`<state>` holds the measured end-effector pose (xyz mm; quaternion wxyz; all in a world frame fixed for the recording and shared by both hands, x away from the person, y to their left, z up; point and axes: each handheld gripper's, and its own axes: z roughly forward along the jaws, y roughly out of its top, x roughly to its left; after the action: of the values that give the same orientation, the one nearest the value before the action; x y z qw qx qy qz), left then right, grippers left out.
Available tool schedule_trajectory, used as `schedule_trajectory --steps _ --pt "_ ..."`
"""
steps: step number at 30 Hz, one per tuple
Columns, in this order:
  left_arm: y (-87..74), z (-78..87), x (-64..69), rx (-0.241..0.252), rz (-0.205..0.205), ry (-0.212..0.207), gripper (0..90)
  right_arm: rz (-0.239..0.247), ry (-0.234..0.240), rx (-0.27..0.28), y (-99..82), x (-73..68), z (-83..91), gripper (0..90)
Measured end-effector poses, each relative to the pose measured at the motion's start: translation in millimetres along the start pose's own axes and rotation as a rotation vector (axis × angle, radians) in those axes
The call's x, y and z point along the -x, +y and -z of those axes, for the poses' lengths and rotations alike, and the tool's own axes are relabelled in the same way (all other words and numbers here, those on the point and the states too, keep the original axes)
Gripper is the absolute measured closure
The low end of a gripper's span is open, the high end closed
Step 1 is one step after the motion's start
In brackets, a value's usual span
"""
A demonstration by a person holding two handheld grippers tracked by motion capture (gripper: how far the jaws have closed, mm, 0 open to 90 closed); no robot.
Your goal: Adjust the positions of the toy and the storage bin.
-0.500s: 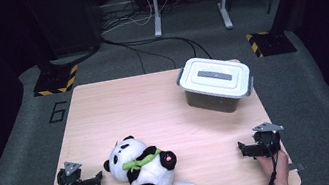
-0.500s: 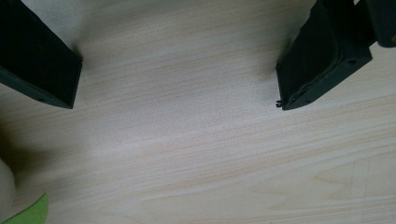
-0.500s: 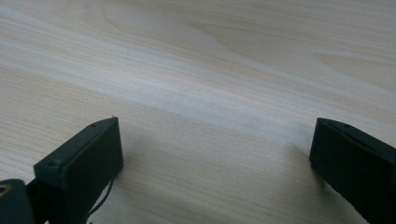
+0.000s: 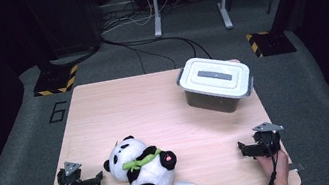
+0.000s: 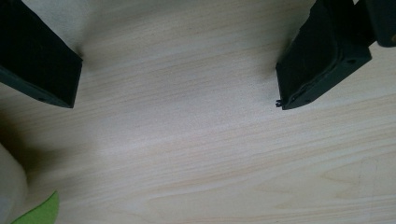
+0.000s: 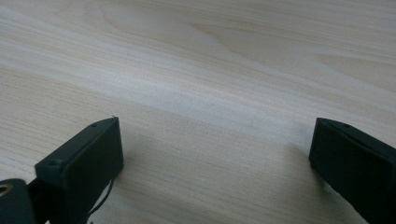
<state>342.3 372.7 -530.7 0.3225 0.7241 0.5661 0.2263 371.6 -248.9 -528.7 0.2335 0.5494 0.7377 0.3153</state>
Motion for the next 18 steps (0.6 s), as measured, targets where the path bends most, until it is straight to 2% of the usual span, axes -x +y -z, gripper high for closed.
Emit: schedule_trajectory --steps 2,6,18 --pt "1.1 4.2 -0.6 -0.001 0.01 -0.024 0.0 0.0 0.0 0.0 0.0 0.0 0.0 2.2" --pt "6.4 14.3 1.6 0.016 -0.003 -0.03 0.0 0.001 0.0 0.001 0.1 -0.1 0.0 2.4" --pt "33.4 48.5 12.2 0.09 -0.03 -0.098 0.0 0.003 0.004 0.004 0.4 -0.1 -0.4 3.4"
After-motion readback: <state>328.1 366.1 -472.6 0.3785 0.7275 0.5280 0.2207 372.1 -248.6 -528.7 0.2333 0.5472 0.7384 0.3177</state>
